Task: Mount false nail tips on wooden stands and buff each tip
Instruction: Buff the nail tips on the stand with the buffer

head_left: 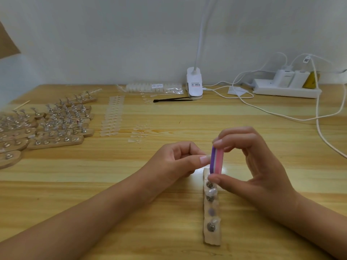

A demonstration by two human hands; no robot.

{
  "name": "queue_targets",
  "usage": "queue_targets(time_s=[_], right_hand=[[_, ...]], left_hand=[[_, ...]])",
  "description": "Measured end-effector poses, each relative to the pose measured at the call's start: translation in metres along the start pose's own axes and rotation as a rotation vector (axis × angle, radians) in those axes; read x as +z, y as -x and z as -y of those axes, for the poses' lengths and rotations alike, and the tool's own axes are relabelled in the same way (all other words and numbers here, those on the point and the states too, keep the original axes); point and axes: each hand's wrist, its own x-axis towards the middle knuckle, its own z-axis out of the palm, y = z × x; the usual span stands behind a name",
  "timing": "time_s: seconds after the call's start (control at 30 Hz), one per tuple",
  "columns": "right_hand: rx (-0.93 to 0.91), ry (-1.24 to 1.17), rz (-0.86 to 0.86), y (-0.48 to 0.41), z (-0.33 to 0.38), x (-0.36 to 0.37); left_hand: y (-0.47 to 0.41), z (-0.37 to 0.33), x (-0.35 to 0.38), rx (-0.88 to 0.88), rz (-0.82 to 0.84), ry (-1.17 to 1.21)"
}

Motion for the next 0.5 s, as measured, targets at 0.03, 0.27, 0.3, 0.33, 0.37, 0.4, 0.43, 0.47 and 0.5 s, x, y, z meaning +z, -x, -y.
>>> queue_targets(time_s=[0.03,0.27,0.3,0.33,0.37,0.4,0.43,0.47,0.5], right_hand=[[0.013,0.002,-0.009,-0.0005,-0.0002,-0.0002],[0.098,-0.019,0.018,0.0000,0.0017,-0.0044],[0.113,-0.018,0.019,0.0002,0.0014,-0.0050],[0.116,-0.011,0.024,0.0011,0.0013,-0.0056],[0.113,0.000,0.029,0.0021,0.0016,-0.0059],[0.113,0.010,0.034,0.0029,0.0021,-0.0061],[0.117,0.017,0.035,0.0032,0.0023,-0.0059],[0.125,0.018,0.035,0.0028,0.0024,-0.0055],[0.133,0.015,0.035,0.0022,0.0026,-0.0049]], left_hand=[[-0.0003,0.0003,0.0001,-0.002,-0.004,0.000],[-0.0011,0.0003,-0.0010,-0.006,-0.022,0.008],[-0.0014,0.0008,-0.0015,-0.007,-0.031,0.011],[-0.0016,0.0012,-0.0019,-0.009,-0.038,0.014],[-0.0016,0.0015,-0.0022,-0.009,-0.043,0.012],[-0.0015,0.0015,-0.0023,-0.007,-0.044,0.008],[-0.0014,0.0014,-0.0022,-0.003,-0.037,0.002],[-0.0011,0.0009,-0.0018,0.004,-0.022,-0.003],[-0.0007,0.0005,-0.0014,0.011,-0.006,-0.007]])
